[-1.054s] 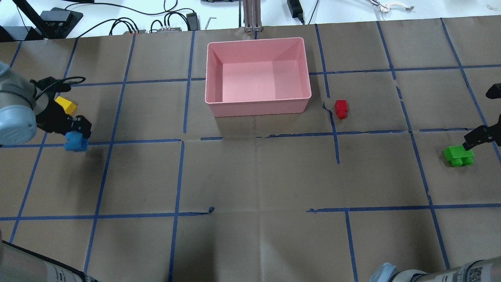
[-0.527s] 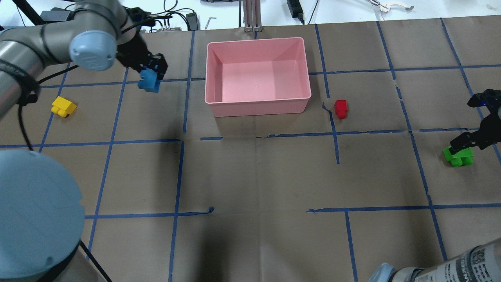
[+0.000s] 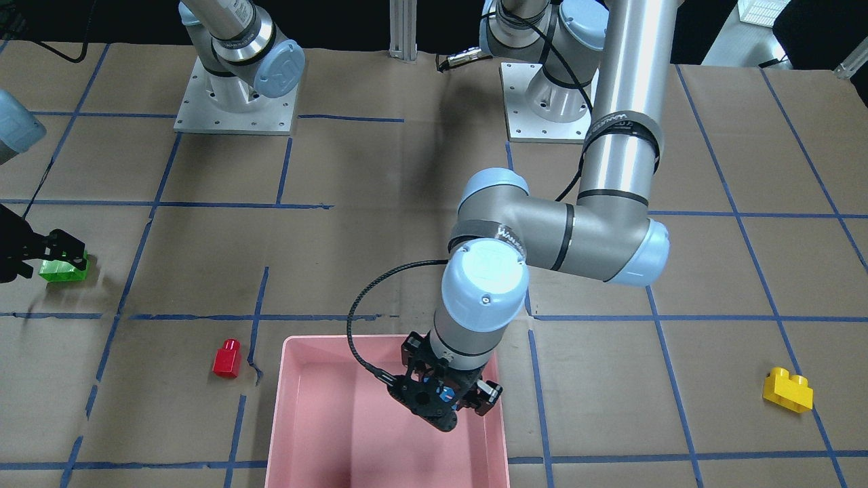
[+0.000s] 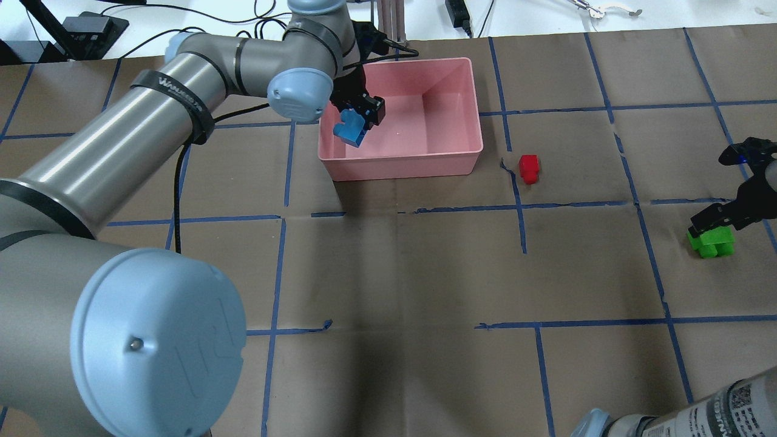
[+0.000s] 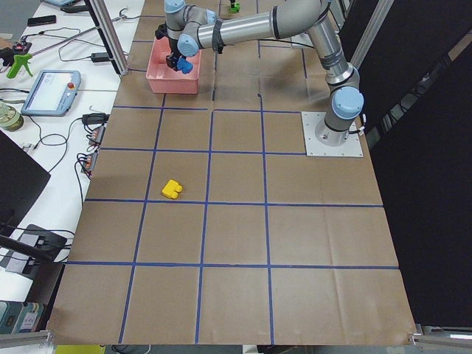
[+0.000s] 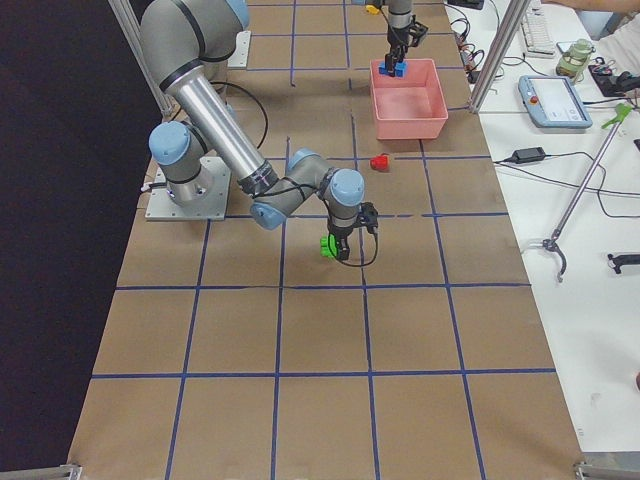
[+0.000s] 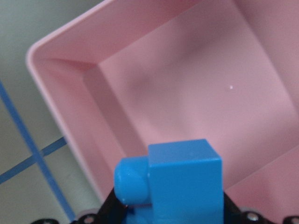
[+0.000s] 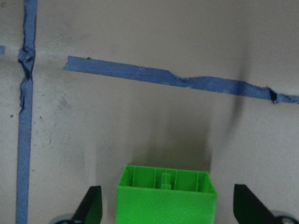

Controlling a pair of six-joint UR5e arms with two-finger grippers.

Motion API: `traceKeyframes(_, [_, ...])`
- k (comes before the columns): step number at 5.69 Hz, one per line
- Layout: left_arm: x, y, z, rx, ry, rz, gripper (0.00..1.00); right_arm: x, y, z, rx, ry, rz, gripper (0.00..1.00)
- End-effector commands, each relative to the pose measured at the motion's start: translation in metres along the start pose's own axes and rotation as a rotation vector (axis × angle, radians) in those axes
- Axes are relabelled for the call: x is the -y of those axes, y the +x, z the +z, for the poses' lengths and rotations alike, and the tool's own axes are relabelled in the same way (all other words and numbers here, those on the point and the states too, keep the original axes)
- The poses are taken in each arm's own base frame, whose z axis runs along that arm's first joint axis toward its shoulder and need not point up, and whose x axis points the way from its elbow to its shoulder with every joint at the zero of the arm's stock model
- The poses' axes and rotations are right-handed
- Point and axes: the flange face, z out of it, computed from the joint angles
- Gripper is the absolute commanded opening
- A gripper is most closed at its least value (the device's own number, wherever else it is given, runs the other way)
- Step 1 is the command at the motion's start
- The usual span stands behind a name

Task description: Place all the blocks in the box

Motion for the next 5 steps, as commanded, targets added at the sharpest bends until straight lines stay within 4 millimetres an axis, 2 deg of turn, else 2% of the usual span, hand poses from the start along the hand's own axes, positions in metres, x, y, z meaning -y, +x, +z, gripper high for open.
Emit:
traceKeyframes(1, [0.007, 0.007, -0.002, 0.021, 0.045, 0.018, 0.99, 0.001, 0.001, 0.004, 0.004, -0.005, 0.013, 0.94])
traceKeyframes(2, [-0.012, -0.054, -0.036, 0.027, 0.026, -0.071, 0.99, 0.000, 0.000, 0.006, 0.005, -0.010, 0.042, 0.83])
traceKeyframes(3, [-0.038, -0.108, -0.082, 0.055, 0.072, -0.157, 0.99, 0.000, 0.000, 0.007, 0.002, -0.018, 0.041, 0.79])
traceKeyframes(4, [-0.081, -0.171, -0.113, 0.080, 0.061, -0.269, 0.99, 0.000, 0.001, 0.006, 0.001, -0.019, 0.042, 0.57])
traceKeyframes(5, [-0.152, -0.260, -0.108, 0.077, 0.032, -0.422, 0.99, 0.002, 0.001, -0.001, -0.011, -0.006, 0.039, 0.49])
